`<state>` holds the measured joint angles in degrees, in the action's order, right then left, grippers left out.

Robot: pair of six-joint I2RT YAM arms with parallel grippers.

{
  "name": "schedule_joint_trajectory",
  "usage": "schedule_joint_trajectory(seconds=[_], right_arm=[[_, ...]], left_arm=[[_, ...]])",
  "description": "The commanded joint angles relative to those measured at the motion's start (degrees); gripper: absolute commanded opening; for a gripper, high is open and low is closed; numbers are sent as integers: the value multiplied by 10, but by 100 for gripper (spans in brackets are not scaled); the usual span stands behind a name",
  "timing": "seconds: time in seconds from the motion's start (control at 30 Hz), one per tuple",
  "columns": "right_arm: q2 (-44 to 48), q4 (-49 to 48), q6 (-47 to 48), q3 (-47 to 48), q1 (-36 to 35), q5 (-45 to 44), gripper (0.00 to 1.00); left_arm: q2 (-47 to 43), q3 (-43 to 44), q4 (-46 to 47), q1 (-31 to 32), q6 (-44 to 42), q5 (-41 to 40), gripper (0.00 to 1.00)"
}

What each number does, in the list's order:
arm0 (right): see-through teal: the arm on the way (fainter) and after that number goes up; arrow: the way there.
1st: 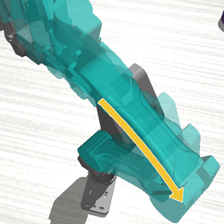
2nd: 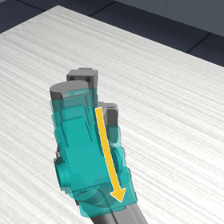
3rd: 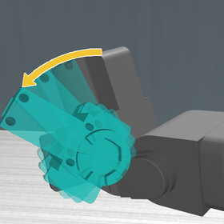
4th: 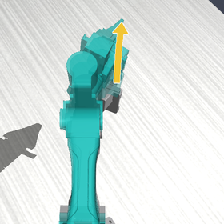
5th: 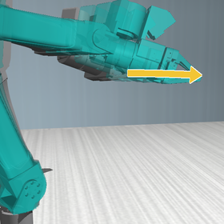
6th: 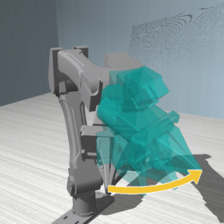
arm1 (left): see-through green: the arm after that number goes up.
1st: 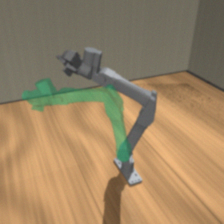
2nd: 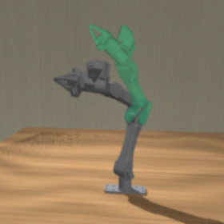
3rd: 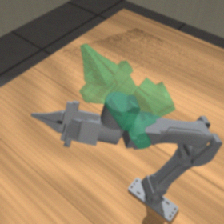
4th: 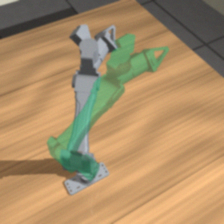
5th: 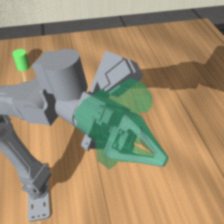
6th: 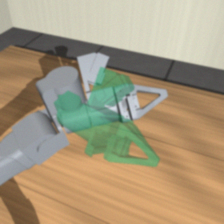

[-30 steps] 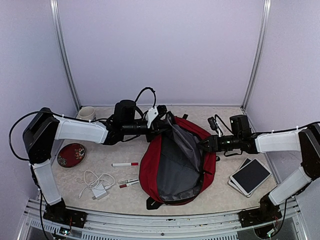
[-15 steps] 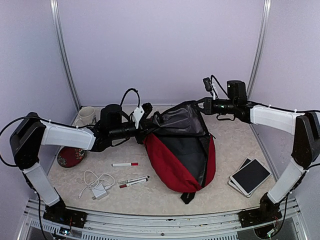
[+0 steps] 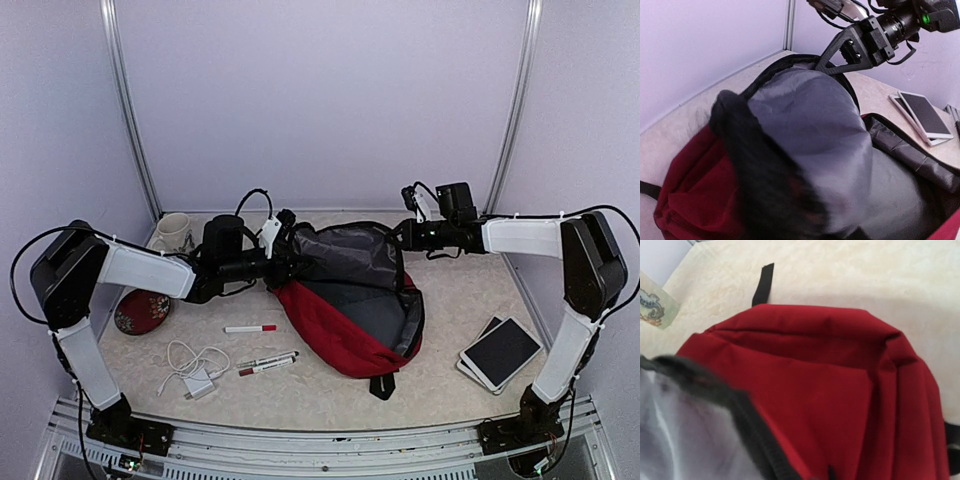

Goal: Pack the student bag
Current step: Adjust the card case at the center of the board.

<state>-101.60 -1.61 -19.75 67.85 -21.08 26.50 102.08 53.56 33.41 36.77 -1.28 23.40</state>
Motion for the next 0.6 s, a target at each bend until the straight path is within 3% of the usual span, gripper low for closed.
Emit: schedule_joint_trajectory(seconds=[0.0, 0.1, 0.23, 0.43, 0.57], right_arm=[[-10, -20, -24, 5, 3, 19, 27], [-6, 4, -22, 18, 3, 23, 48], [14, 32, -6, 28, 4, -5, 62], [48, 114, 21, 59, 5, -49, 66], [88, 183, 29, 55, 5, -127, 68]], left_arm=[[9, 8, -14, -9, 24, 12, 52], [3, 6, -14, -19, 46, 24, 74], [-23, -18, 13, -29, 59, 88, 98], [-63, -58, 35, -42, 71, 101, 99], [-75, -67, 33, -78, 121, 104, 99]])
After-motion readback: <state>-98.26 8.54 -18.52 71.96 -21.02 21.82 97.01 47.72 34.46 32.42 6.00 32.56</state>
